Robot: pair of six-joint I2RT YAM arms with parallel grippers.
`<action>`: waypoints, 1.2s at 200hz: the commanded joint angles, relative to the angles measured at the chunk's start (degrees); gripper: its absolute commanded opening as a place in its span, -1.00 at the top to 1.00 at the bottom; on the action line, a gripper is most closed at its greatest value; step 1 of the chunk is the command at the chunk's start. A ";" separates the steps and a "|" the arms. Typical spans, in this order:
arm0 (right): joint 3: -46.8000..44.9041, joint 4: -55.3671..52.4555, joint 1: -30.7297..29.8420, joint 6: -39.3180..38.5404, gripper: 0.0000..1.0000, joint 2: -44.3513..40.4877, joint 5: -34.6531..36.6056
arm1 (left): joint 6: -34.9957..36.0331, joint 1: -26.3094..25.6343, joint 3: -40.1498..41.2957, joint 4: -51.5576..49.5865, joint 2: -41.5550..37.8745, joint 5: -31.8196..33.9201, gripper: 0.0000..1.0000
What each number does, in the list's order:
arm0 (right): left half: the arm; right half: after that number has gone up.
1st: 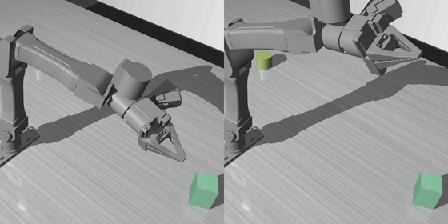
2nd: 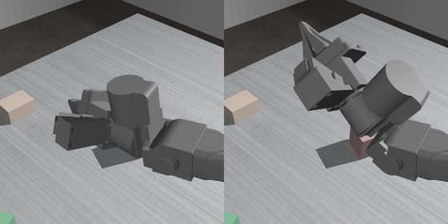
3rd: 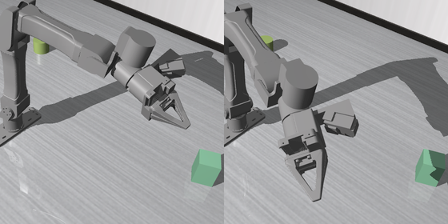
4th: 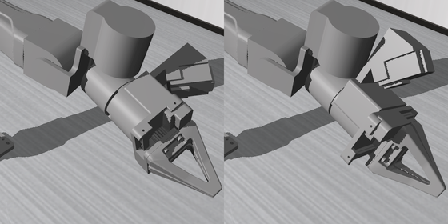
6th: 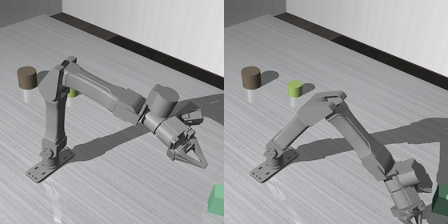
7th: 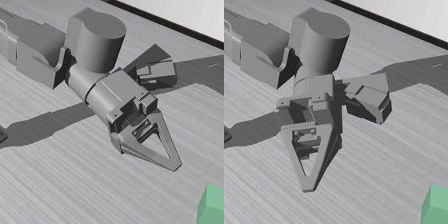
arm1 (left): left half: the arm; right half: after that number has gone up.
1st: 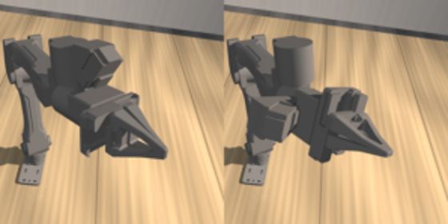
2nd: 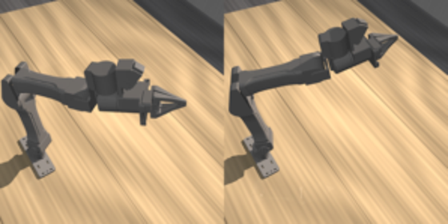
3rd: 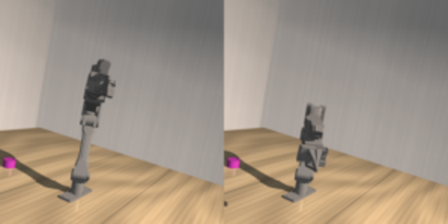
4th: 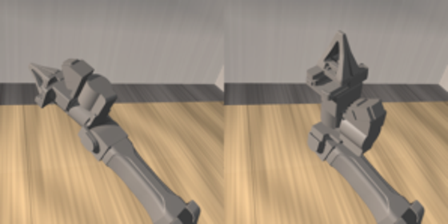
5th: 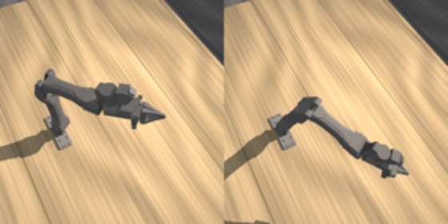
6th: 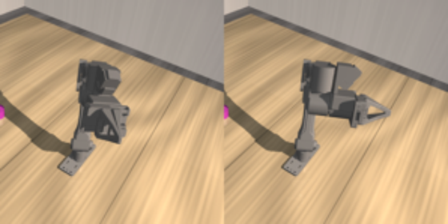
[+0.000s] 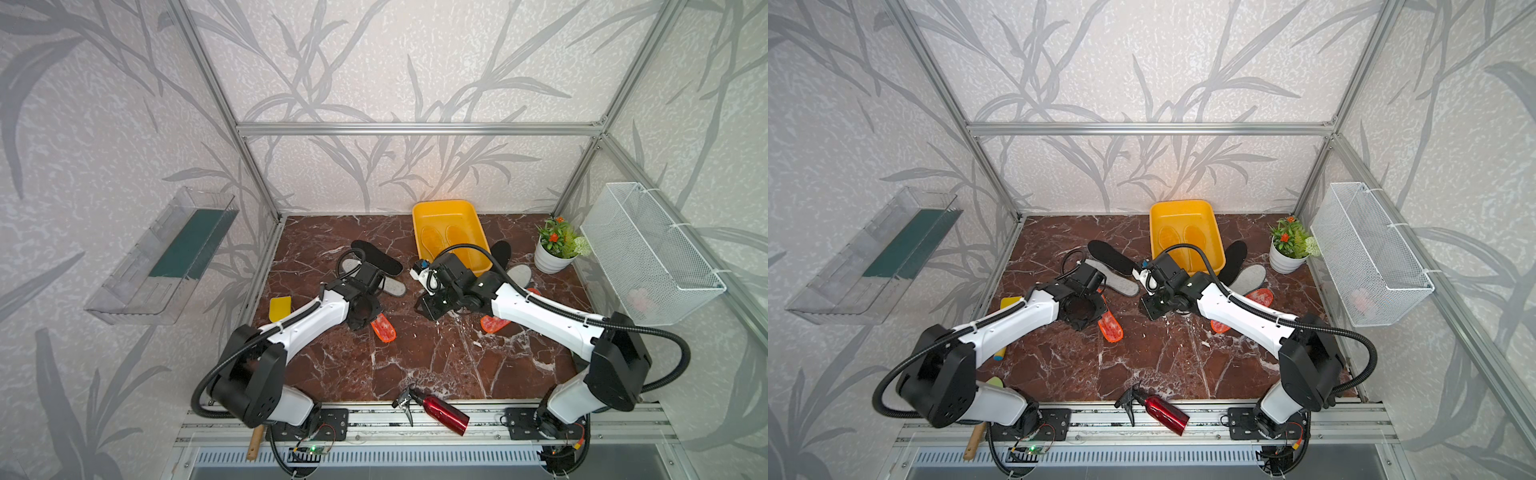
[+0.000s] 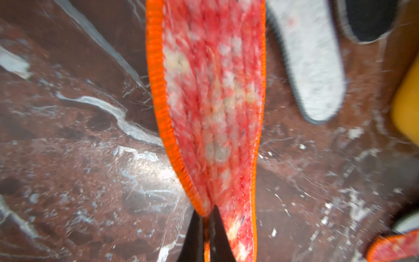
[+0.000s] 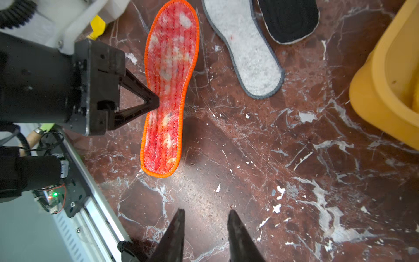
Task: Put the insoles into the storage box
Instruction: Pick up the insole from the center of the board.
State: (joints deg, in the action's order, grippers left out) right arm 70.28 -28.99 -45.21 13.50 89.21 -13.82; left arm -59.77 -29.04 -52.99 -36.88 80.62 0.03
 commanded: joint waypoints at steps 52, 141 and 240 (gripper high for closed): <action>6.96 -7.59 3.59 2.61 0.31 -5.44 -4.86 | 14.80 -0.75 -1.48 11.20 -8.69 -2.78 1.00; 11.31 -3.95 9.71 8.35 0.31 -3.94 -13.15 | 29.44 -4.35 -1.27 30.24 -10.63 -12.93 1.00; 18.36 -3.95 11.31 8.66 0.34 2.02 -10.82 | 30.29 -7.81 -1.19 35.56 -9.08 -15.53 1.00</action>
State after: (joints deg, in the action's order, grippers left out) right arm 87.37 -32.84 -34.15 21.89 90.94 -25.80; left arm -30.37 -36.07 -53.43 -4.93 72.38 -14.94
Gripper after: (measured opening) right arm 0.331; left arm 0.048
